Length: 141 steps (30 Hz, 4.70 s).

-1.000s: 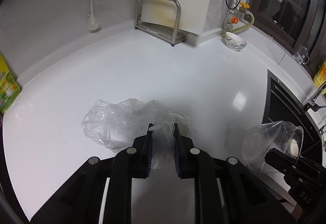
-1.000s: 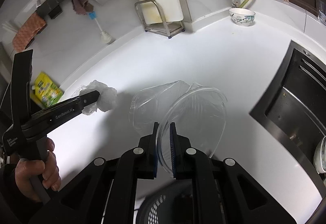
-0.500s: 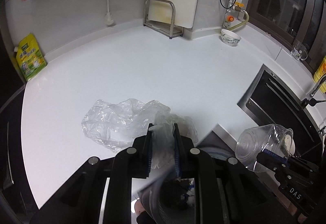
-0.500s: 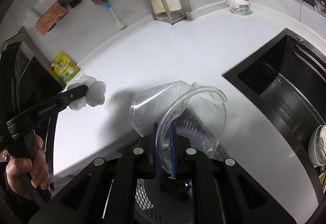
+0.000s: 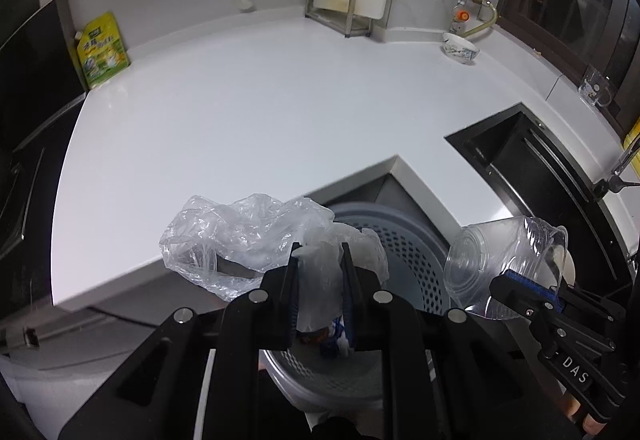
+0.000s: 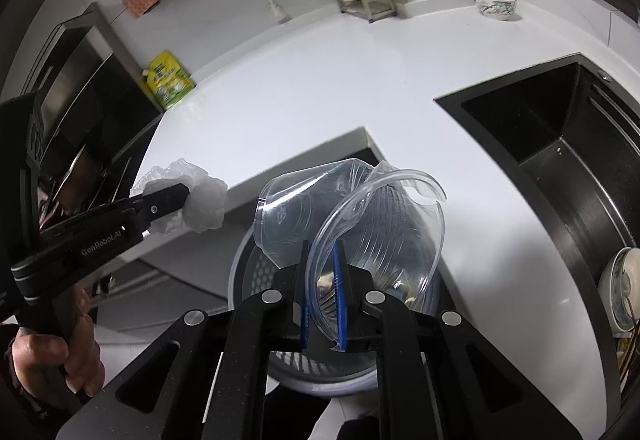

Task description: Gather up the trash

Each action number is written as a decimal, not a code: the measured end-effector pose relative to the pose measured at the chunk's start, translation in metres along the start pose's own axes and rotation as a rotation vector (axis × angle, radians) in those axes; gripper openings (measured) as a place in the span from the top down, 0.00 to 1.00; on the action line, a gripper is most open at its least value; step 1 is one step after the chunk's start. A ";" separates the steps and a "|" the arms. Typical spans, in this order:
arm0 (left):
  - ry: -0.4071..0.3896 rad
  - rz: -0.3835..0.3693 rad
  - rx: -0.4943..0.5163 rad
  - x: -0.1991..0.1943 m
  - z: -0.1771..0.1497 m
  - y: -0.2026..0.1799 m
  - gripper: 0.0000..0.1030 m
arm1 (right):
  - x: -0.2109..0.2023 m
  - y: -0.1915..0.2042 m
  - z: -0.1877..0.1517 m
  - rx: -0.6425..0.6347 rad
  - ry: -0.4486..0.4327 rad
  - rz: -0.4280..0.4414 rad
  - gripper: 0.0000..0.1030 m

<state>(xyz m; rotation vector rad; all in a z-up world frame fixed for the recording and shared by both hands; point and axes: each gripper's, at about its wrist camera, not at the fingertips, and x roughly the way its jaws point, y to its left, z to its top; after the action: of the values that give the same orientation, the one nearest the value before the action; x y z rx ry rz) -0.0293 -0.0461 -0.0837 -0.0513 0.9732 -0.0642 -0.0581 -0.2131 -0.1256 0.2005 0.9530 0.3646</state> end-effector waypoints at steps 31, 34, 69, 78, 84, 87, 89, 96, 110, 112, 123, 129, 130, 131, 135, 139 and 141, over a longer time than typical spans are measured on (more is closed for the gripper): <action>0.106 0.029 -0.058 0.031 -0.012 0.016 0.38 | 0.045 0.000 -0.002 0.008 0.118 0.002 0.61; 0.108 0.033 -0.065 0.029 -0.013 0.018 0.38 | 0.041 0.000 0.000 0.009 0.113 0.001 0.61; 0.006 0.073 -0.028 -0.030 0.002 -0.009 0.10 | -0.025 -0.006 0.005 0.017 0.052 -0.092 0.44; 0.008 0.089 -0.027 -0.034 0.004 -0.009 0.07 | -0.027 -0.009 0.005 0.028 0.050 -0.104 0.43; 0.015 0.109 -0.025 -0.032 0.004 -0.007 0.07 | -0.028 -0.007 0.006 0.023 0.047 -0.116 0.43; 0.014 0.110 -0.024 -0.032 0.004 -0.008 0.07 | -0.029 -0.006 0.006 0.020 0.042 -0.118 0.42; 0.013 0.115 -0.024 -0.033 0.004 -0.008 0.06 | -0.029 -0.006 0.006 0.017 0.040 -0.122 0.42; 0.029 0.112 -0.043 -0.032 0.004 -0.005 0.06 | -0.029 -0.005 0.006 0.012 0.039 -0.124 0.42; 0.011 0.142 -0.035 -0.036 0.004 -0.006 0.06 | -0.029 -0.002 0.007 -0.002 0.032 -0.124 0.42; 0.013 0.139 -0.035 -0.036 0.004 -0.006 0.06 | -0.030 -0.001 0.007 -0.004 0.031 -0.126 0.42; 0.010 0.141 -0.029 -0.037 0.004 -0.007 0.06 | -0.031 0.000 0.006 -0.014 0.027 -0.135 0.42; 0.013 0.146 -0.027 -0.037 0.004 -0.007 0.06 | -0.031 0.000 0.005 -0.015 0.027 -0.136 0.42; 0.013 0.145 -0.029 -0.037 0.004 -0.007 0.06 | -0.031 0.000 0.005 -0.015 0.026 -0.136 0.42; 0.012 0.144 -0.031 -0.037 0.004 -0.006 0.06 | -0.031 0.001 0.005 -0.015 0.026 -0.137 0.42; 0.015 0.141 -0.033 -0.037 0.003 -0.005 0.06 | -0.031 0.001 0.005 -0.014 0.025 -0.137 0.42; 0.008 0.139 -0.029 -0.038 0.003 -0.006 0.06 | -0.031 0.001 0.005 -0.015 0.025 -0.135 0.42; 0.007 0.140 -0.028 -0.038 0.003 -0.006 0.06 | -0.031 0.001 0.005 -0.016 0.025 -0.135 0.42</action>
<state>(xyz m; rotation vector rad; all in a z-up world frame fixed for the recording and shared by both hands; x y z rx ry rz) -0.0485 -0.0492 -0.0503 -0.0087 0.9820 0.0781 -0.0700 -0.2246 -0.0987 0.1167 0.9823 0.2504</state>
